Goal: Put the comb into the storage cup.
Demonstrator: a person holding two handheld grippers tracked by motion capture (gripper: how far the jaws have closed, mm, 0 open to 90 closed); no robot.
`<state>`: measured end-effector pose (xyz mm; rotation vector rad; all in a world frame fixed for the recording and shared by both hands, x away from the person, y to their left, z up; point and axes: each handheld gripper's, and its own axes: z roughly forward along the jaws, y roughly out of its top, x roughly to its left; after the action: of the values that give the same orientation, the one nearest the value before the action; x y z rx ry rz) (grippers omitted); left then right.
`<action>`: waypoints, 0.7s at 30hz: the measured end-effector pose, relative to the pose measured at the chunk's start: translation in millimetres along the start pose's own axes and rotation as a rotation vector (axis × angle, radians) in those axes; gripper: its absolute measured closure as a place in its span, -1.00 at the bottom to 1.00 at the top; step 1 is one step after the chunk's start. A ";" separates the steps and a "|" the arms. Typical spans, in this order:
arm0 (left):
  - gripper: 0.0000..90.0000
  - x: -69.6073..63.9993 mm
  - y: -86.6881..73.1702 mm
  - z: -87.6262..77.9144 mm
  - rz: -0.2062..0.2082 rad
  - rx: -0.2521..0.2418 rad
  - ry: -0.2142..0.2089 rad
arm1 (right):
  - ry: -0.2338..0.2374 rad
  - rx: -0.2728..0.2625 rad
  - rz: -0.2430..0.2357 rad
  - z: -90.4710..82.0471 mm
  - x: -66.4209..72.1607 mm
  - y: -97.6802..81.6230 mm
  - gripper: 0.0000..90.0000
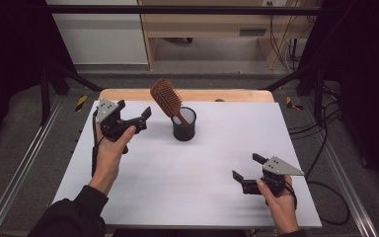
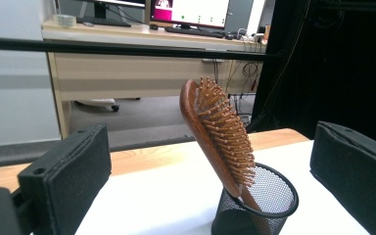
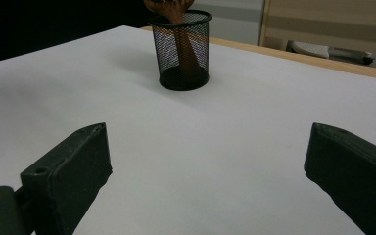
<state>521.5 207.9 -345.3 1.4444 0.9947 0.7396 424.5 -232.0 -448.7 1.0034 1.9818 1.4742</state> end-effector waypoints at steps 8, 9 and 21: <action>-0.96 0.5 -3.0 -15.3 0.031 0.001 -0.007 | 0.002 0.000 -0.001 0.7 -0.1 0.0 -0.92; -0.96 0.8 -3.1 -16.7 0.035 -0.001 -0.003 | -0.001 0.000 -0.003 1.1 -0.1 -0.1 -0.92; -0.96 8.7 -4.7 -40.1 0.094 -0.037 0.026 | -0.002 0.008 -0.008 2.8 -0.2 -0.3 -0.93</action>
<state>489.1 233.5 -345.8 1.4607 0.9328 0.8427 426.6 -230.5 -449.8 0.9986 1.9890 1.4614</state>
